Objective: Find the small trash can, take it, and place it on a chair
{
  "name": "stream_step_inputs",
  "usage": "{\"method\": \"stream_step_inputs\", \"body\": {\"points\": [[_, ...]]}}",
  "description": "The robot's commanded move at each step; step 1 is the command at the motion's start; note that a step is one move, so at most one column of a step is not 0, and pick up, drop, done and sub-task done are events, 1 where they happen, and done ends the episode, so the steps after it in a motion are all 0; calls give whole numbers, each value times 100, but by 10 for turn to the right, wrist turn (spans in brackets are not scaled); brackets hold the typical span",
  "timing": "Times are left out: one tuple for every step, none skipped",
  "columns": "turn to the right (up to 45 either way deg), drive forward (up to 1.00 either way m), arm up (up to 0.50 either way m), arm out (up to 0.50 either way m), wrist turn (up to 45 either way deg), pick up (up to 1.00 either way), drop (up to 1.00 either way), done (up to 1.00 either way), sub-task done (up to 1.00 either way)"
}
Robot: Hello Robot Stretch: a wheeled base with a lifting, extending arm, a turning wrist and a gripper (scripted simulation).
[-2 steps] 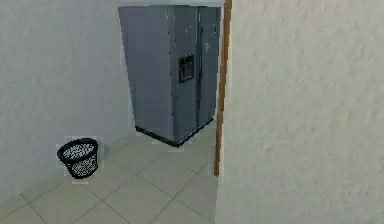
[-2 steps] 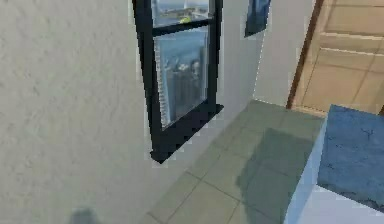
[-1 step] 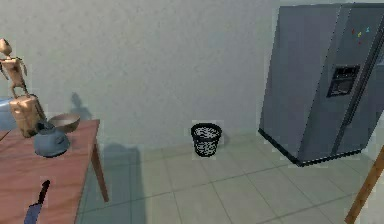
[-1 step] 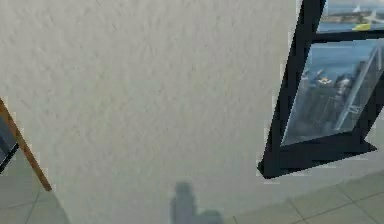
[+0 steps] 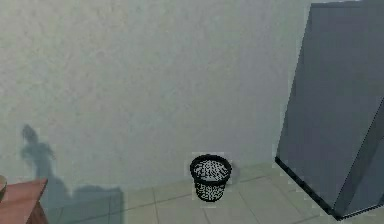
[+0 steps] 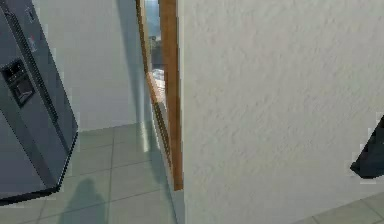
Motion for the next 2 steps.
{"method": "stream_step_inputs", "body": {"points": [[-180,0,0,0,0,0,0,0,0],[0,35,0,0,0,0,0,0,0]]}}
